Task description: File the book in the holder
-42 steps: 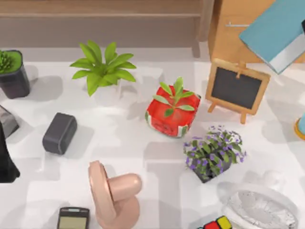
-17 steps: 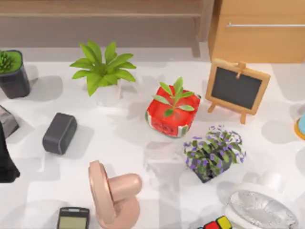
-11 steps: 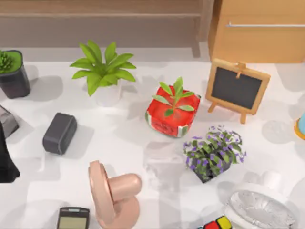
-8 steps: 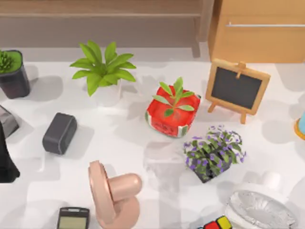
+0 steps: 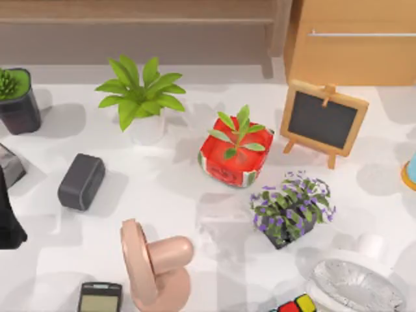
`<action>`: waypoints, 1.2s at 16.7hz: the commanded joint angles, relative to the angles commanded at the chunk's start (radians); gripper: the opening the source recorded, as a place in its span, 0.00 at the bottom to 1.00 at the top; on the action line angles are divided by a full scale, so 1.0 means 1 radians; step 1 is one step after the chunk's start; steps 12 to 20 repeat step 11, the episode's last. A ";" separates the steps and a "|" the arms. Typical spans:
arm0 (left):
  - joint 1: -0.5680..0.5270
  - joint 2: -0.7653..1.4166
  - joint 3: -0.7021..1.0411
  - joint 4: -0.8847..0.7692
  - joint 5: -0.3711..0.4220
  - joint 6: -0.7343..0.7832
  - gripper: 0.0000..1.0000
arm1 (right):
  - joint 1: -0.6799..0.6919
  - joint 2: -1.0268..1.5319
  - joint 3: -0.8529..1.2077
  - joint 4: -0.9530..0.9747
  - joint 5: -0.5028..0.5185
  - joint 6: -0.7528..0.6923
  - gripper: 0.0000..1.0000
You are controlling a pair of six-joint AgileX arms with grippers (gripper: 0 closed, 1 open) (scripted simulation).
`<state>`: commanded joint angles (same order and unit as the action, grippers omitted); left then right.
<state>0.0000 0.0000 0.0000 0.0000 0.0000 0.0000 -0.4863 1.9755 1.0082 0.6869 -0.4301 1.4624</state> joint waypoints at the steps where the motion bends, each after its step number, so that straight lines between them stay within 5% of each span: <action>1: 0.000 0.000 0.000 0.000 0.000 0.000 1.00 | 0.000 0.000 0.000 0.000 0.000 0.000 0.68; 6: 0.000 0.000 0.000 0.000 0.000 0.000 1.00 | 0.000 0.000 0.000 0.000 0.000 0.000 1.00; 20: 0.000 0.000 0.000 0.000 0.000 0.000 1.00 | 0.000 0.000 0.000 0.000 0.000 0.000 1.00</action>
